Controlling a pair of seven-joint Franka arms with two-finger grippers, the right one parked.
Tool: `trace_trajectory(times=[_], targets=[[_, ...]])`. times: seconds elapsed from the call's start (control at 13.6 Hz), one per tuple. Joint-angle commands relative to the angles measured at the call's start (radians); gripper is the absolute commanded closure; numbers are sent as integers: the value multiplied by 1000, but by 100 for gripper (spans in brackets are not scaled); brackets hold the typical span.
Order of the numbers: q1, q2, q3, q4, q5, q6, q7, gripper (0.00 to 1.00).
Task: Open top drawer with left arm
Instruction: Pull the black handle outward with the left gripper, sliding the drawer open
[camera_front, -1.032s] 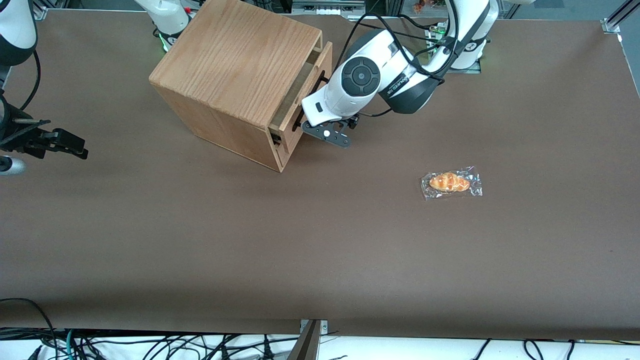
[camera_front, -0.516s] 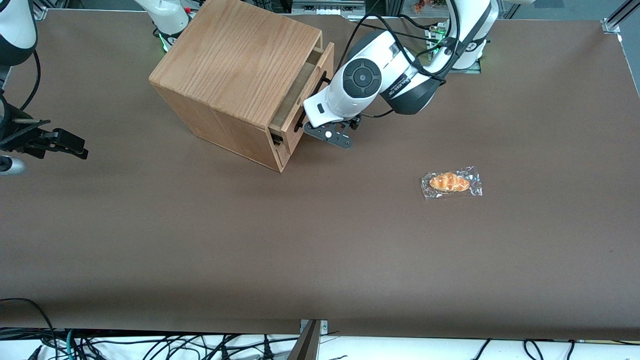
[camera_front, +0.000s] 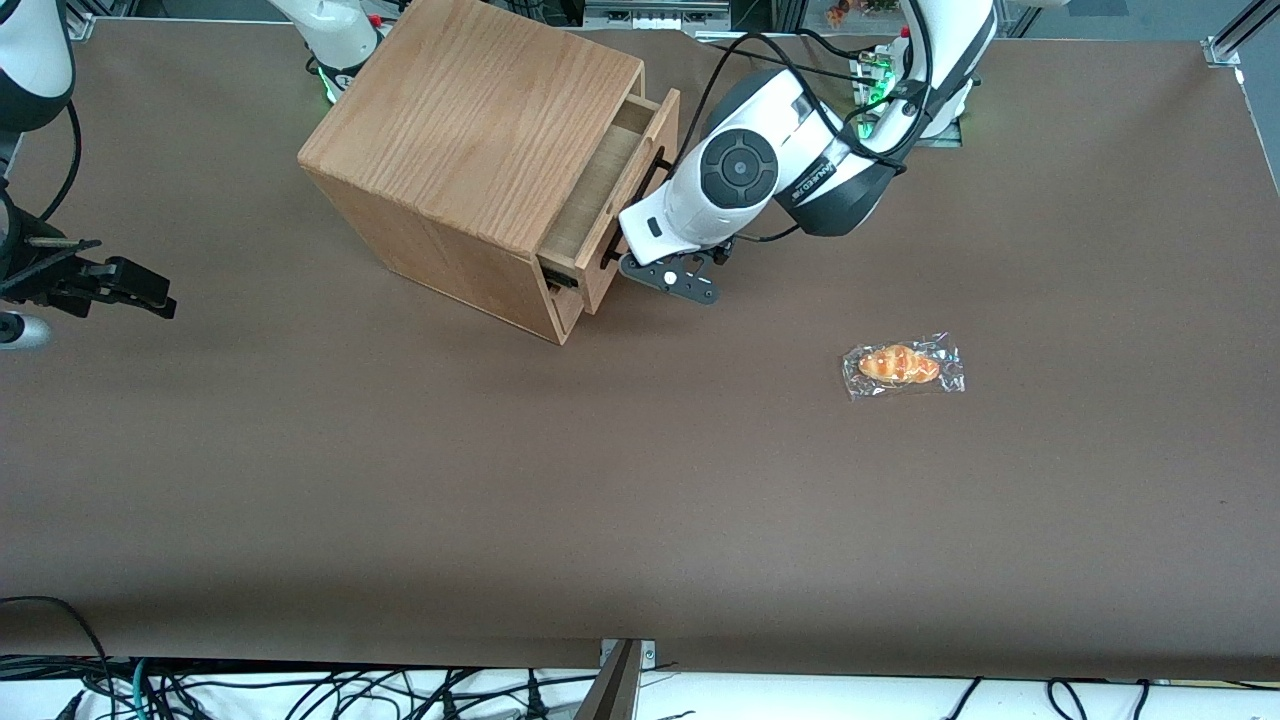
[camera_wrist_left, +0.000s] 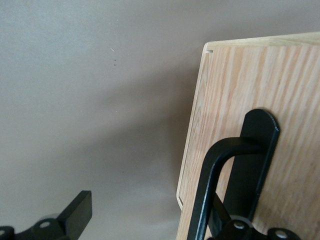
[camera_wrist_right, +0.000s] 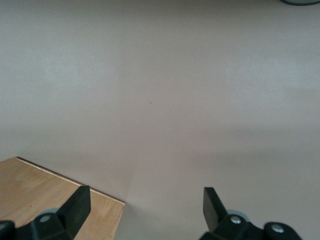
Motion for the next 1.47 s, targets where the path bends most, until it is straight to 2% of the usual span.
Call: trace_trajectory(times=[0.0,1.18,1.4], targets=[[17,-40,0,-39,22,-15,19,0],[65,-65,0,-59,51,-35,24,0],[95,-66,-1,-68,51,-34,84,0]])
